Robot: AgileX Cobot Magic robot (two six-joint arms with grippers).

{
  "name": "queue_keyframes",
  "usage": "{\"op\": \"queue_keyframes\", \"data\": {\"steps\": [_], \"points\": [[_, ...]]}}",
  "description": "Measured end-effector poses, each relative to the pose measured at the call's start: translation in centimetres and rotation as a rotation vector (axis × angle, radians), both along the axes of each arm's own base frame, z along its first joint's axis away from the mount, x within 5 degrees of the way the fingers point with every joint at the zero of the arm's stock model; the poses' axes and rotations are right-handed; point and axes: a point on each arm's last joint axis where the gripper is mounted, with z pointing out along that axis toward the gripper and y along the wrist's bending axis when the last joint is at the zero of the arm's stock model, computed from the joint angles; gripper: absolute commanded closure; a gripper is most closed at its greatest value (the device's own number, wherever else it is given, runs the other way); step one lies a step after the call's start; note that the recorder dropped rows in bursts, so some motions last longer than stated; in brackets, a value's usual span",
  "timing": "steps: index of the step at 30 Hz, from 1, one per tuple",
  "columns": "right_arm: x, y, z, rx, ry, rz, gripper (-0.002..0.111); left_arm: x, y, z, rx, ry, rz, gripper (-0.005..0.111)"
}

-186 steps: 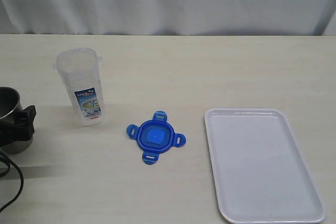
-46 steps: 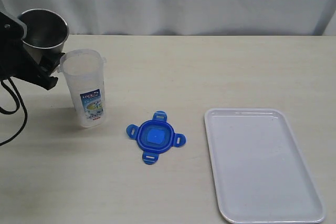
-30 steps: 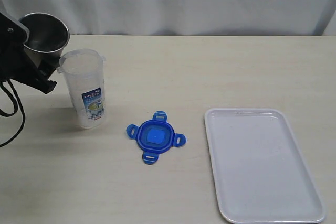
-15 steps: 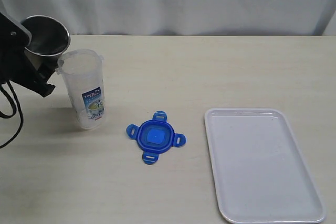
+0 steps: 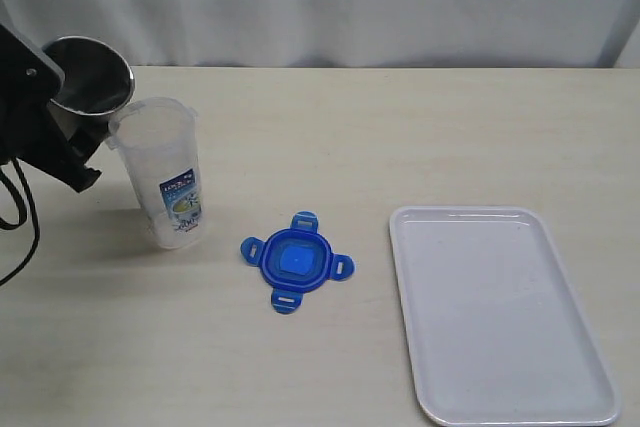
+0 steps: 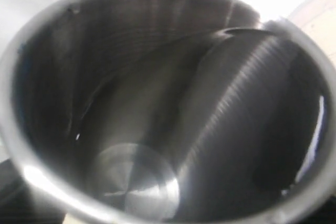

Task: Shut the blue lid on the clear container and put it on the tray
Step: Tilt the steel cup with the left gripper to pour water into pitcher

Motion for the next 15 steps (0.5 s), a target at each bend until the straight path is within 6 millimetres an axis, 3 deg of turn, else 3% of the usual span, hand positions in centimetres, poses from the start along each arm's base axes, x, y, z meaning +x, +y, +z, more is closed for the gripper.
{"op": "queue_keyframes", "data": {"steps": [15], "points": [[0.00,0.00,0.00,0.000,0.000,0.000,0.104,-0.06,0.09,-0.18,0.014,0.019,0.005,0.107]]}}
